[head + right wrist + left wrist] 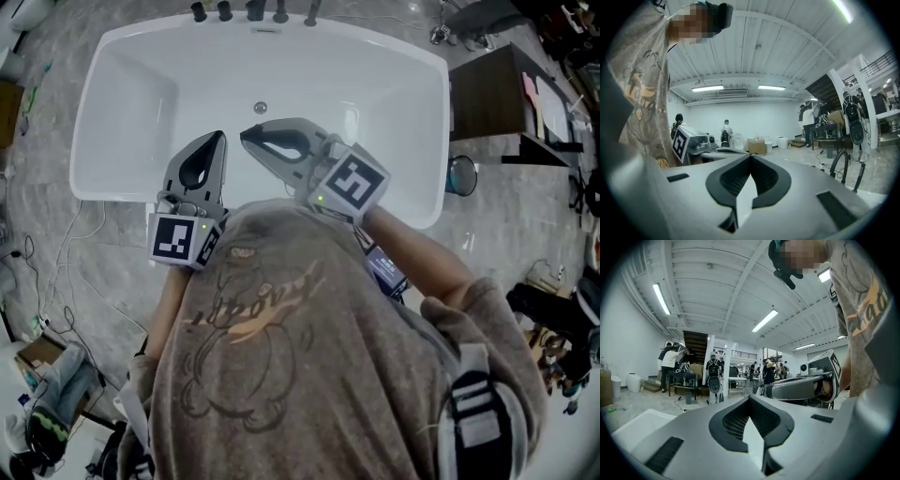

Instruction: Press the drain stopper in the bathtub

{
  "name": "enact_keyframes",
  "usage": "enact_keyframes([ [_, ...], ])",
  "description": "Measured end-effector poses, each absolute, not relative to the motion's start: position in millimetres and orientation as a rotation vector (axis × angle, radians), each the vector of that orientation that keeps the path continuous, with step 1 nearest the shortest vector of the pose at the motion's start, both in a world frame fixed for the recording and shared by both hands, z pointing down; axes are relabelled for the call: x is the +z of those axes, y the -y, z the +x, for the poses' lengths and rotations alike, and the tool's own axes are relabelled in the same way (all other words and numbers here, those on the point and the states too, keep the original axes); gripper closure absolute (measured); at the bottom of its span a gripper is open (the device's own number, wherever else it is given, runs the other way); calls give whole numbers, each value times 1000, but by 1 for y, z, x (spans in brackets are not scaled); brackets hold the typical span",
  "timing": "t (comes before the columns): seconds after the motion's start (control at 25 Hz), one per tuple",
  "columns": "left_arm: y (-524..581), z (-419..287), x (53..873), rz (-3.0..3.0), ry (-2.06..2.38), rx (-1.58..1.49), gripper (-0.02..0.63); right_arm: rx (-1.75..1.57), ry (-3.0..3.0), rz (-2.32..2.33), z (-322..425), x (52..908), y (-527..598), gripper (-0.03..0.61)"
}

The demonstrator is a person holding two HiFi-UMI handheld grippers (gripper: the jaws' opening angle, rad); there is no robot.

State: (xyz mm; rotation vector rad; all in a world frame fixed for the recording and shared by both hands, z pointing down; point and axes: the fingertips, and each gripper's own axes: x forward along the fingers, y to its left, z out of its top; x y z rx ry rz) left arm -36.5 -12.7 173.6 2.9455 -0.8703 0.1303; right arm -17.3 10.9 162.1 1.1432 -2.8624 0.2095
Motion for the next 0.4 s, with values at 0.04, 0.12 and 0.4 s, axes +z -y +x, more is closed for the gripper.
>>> enact_keyframes([
  [0.04,13,-38,174,2942,876,132,611,208,2864,1138,-19,162,-10,575],
  [0.12,16,-40,175,2936,885,135,611,208,2865,1130,-21,163,-8,575],
  [0.4,16,-43,178,2927,896,142,611,225,2848,1126,-21,170,-5,575],
])
